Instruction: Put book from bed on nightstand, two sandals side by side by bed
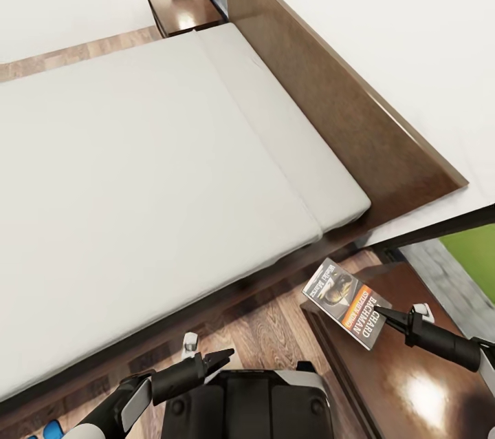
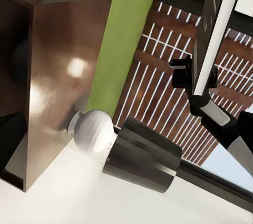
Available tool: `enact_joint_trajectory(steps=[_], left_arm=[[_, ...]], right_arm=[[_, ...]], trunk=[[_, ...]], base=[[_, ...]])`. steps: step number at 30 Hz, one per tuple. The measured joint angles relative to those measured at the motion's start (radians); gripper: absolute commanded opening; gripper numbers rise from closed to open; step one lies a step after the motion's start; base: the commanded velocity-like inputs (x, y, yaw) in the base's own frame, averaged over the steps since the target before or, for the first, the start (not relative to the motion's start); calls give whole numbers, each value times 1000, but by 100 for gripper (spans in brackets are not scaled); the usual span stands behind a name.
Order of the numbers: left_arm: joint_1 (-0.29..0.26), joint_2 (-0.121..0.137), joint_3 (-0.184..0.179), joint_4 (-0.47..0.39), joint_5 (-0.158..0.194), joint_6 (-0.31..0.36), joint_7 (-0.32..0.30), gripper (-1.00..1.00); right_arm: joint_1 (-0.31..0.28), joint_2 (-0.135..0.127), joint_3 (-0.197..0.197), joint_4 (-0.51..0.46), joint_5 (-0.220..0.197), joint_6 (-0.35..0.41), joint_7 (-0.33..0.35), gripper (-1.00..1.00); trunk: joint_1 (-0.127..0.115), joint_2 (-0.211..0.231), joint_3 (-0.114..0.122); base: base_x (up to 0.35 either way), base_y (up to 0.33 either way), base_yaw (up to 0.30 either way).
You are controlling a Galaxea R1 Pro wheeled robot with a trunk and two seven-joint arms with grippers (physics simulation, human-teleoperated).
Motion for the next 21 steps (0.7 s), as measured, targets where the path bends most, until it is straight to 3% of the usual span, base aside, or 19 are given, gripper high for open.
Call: enact_joint_trajectory(steps=[21], left_arm=[[0, 0, 0, 0, 0, 0, 0, 100]], right_arm=[[0, 0, 0, 0, 0, 0, 0, -100]], trunk=[[0, 0, 34]], base=[[0, 0, 0]])
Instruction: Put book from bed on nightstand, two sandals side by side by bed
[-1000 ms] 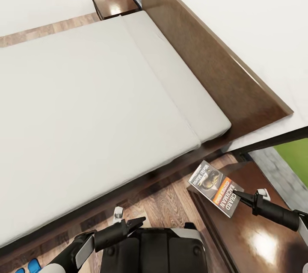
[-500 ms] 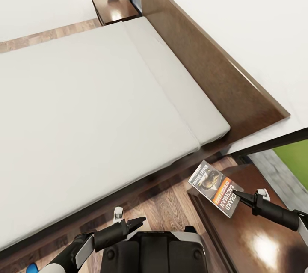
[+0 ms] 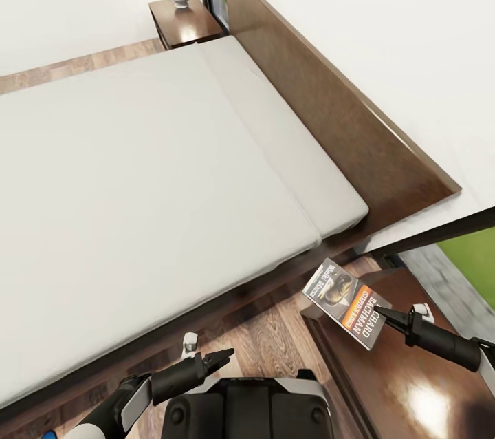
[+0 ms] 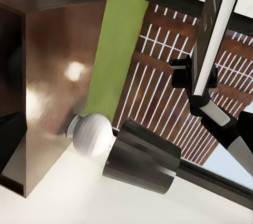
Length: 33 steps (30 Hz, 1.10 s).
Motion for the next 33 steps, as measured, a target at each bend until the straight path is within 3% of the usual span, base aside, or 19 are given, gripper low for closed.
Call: enact_joint_trajectory(steps=[33], left_arm=[[0, 0, 0, 0, 0, 0, 0, 100]], right_arm=[[0, 0, 0, 0, 0, 0, 0, -100]], trunk=[[0, 0, 53]], base=[[0, 0, 0]])
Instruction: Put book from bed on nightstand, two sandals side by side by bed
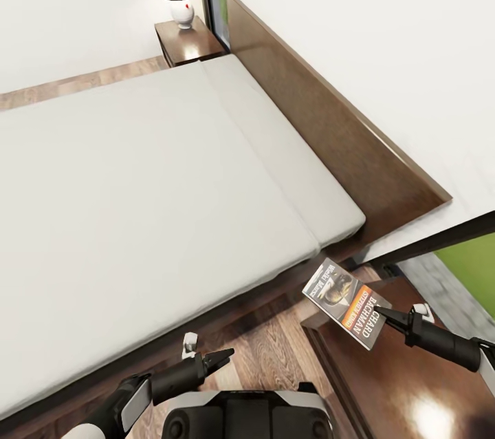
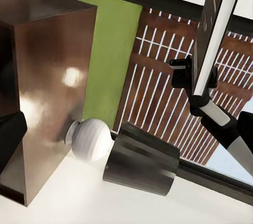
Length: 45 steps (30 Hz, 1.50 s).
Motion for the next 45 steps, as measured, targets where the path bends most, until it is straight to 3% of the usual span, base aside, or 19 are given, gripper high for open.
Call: enact_joint_trajectory(steps=[36, 45], left_arm=[[0, 0, 0, 0, 0, -1, 0, 100], [0, 0, 0, 0, 0, -2, 0, 100]], right_arm=[[0, 1, 0, 2, 0, 0, -4, -100], [0, 1, 1, 2, 21, 0, -5, -100]], trunk=[[0, 0, 58], [0, 0, 62]], base=[[0, 0, 0], [0, 0, 0]])
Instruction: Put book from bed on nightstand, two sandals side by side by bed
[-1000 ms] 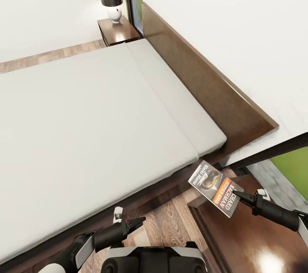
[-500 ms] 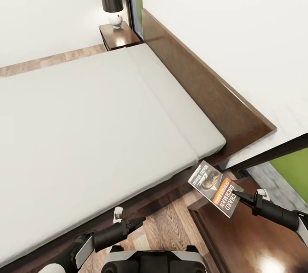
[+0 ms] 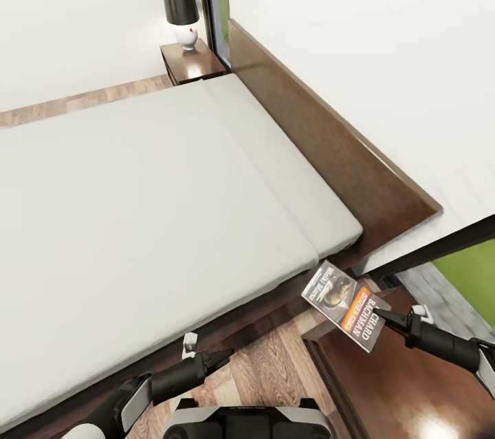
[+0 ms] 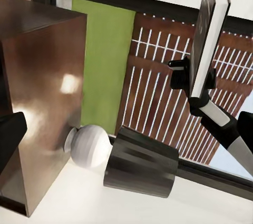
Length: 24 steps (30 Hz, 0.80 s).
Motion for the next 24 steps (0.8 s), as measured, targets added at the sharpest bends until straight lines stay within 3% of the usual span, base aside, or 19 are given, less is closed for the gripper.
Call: enact_joint_trajectory(steps=[13, 18, 21, 24], left_arm=[[0, 0, 0, 0, -1, 0, 3, 100], [0, 0, 1, 1, -2, -3, 13, 100], [0, 2, 1, 2, -2, -5, 13, 100], [2, 3, 0, 3, -4, -10, 13, 100]], right_arm=[[0, 6, -1, 1, 5, 0, -2, -100], [0, 28, 1, 3, 110, -31, -8, -100], [0, 42, 7, 53, 162, -130, -9, -100], [0, 46, 11, 155, 175, -249, -8, -100]], trunk=[[0, 0, 10], [0, 0, 18], [0, 0, 23], [0, 0, 28]], base=[[0, 0, 0], [0, 0, 0], [0, 0, 0], [0, 0, 0]])
